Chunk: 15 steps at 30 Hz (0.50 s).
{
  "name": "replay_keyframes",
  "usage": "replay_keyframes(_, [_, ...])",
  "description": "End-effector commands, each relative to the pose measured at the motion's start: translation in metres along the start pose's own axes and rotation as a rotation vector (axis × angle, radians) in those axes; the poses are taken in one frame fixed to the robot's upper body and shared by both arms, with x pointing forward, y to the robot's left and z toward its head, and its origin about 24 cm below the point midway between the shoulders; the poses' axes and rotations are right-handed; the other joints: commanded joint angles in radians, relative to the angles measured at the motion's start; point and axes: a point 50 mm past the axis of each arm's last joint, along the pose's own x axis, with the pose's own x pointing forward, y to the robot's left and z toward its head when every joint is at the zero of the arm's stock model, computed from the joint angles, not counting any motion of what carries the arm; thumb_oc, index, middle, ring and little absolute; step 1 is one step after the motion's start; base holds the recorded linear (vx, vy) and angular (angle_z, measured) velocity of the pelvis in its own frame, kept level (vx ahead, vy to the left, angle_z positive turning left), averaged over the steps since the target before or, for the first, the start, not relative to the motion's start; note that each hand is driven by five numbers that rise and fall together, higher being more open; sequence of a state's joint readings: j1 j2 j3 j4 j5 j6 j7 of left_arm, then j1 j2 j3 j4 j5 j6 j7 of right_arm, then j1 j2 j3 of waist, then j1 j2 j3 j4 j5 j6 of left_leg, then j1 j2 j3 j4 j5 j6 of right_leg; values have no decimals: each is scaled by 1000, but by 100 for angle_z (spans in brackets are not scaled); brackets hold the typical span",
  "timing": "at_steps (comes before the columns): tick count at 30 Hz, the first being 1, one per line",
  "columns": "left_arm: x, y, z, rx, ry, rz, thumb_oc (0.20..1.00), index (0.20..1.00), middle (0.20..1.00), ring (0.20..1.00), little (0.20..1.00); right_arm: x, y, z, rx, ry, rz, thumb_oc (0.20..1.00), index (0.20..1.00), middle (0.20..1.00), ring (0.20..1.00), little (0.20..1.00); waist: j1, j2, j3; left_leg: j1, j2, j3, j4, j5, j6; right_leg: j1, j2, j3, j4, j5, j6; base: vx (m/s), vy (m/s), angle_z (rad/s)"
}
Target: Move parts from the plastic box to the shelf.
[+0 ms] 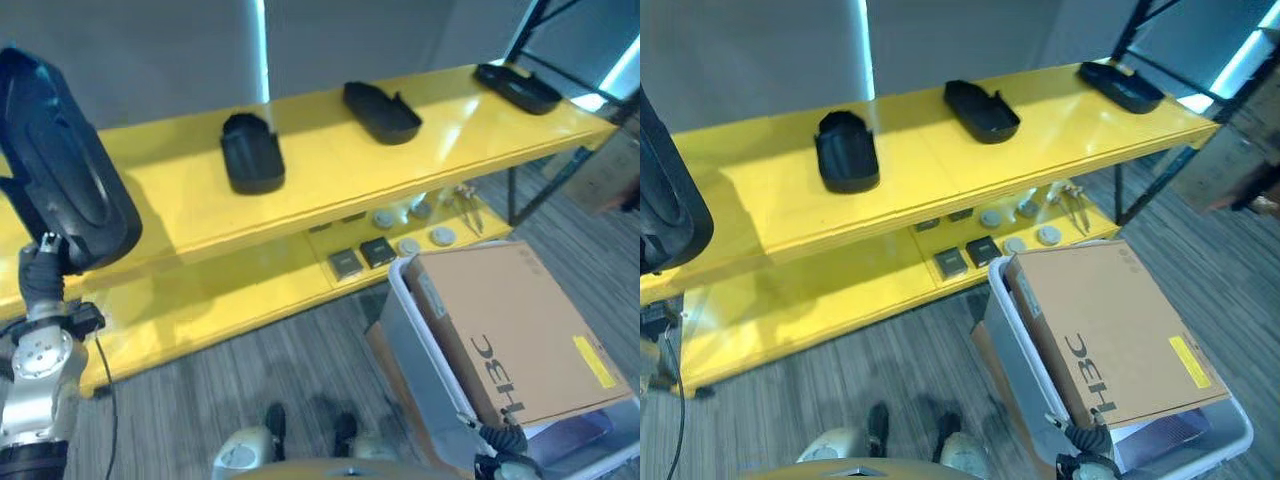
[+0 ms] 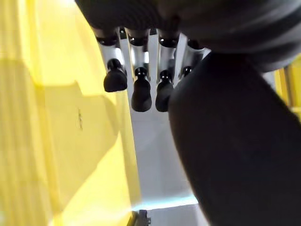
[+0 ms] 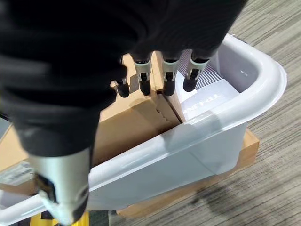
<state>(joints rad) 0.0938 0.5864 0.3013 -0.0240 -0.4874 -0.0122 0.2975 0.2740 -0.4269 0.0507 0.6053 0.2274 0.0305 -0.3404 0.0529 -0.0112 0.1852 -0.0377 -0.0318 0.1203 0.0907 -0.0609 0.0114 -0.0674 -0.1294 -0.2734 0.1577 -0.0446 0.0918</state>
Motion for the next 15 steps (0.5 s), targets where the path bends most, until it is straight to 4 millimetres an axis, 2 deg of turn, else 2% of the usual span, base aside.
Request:
replay_keyframes(1, [3, -1, 20, -19, -113, 0, 200, 200, 200, 200, 200, -2, 54, 56, 28, -213, 177, 1000, 1000, 1000, 1000, 1000, 29, 30, -93, 83, -38, 32, -99, 25, -10, 39, 23, 9, -138, 100, 68, 90, -36, 2])
replay_keyframes(2, [3, -1, 20, -19, -113, 1, 200, 200, 200, 200, 200, -2, 54, 56, 28, -213, 177, 1000, 1000, 1000, 1000, 1000, 29, 30, -94, 83, -38, 32, -98, 25, -10, 41, 24, 9, -140, 101, 67, 127, -57, -11])
replay_keyframes(3, [-3, 1, 13, -16, -100, 9, 200, 200, 200, 200, 200, 0, 36, 64, 121, -256, 8, 1000, 1000, 1000, 1000, 1000, 26, 29, -94, 79, -29, 46, -88, 27, -15, 59, 30, 10, -157, 100, 59, 94, -50, -13])
replay_keyframes(5, [-7, 3, 9, -13, -87, 17, 200, 200, 200, 200, 200, 3, 12, 75, 214, -302, -180, 1000, 1000, 1000, 1000, 1000, 22, 29, -96, 78, -19, 58, -82, 26, -17, 72, 36, 12, -167, 97, 53, 95, -51, -5])
replay_keyframes(6, [-7, 3, 9, -13, -87, 17, 200, 200, 200, 200, 200, 3, 10, 76, 217, -299, -192, 1000, 1000, 1000, 1000, 1000, 22, 29, -96, 78, -18, 59, -82, 26, -18, 73, 37, 12, -168, 97, 52, 88, -32, -6])
replay_keyframes(7, [-7, 5, 8, -18, -72, 23, 200, 200, 200, 200, 200, 5, -17, 91, 237, -377, -358, 1000, 1000, 1000, 1000, 1000, 20, 33, -96, 78, -12, 63, -80, 27, -21, 81, 40, 14, -172, 93, 49, 77, -18, -6])
replay_keyframes(8, [-8, 7, 7, -19, -64, 25, 200, 200, 200, 200, 200, 4, -28, 99, 253, -407, -423, 1000, 1000, 1000, 1000, 1000, 20, 35, -97, 77, -11, 66, -79, 27, -21, 84, 42, 15, -175, 91, 48, 82, -19, -3])
replay_keyframes(11, [-8, 11, 5, -25, -45, 12, 200, 200, 200, 200, 200, 3, -60, 117, 320, -470, -548, 1000, 1000, 1000, 1000, 1000, 24, 33, -98, 73, -11, 65, -72, 24, -23, 92, 45, 14, -180, 88, 46, 54, -22, -6])
replay_keyframes(13, [-7, 12, 4, -21, -34, 1, 200, 200, 200, 200, 200, 3, -73, 129, 335, -507, -570, 1000, 1000, 1000, 1000, 1000, 28, 31, -100, 72, -10, 65, -69, 24, -26, 97, 47, 10, -181, 85, 45, 54, -26, -6])
replay_keyframes(15, [-7, 12, 2, -17, -27, -6, 200, 200, 200, 200, 200, 3, -78, 137, 341, -524, -557, 1000, 1000, 1000, 1000, 1000, 35, 30, -101, 70, -11, 57, -68, 28, -27, 103, 48, 10, -184, 84, 44, 55, -25, -2])
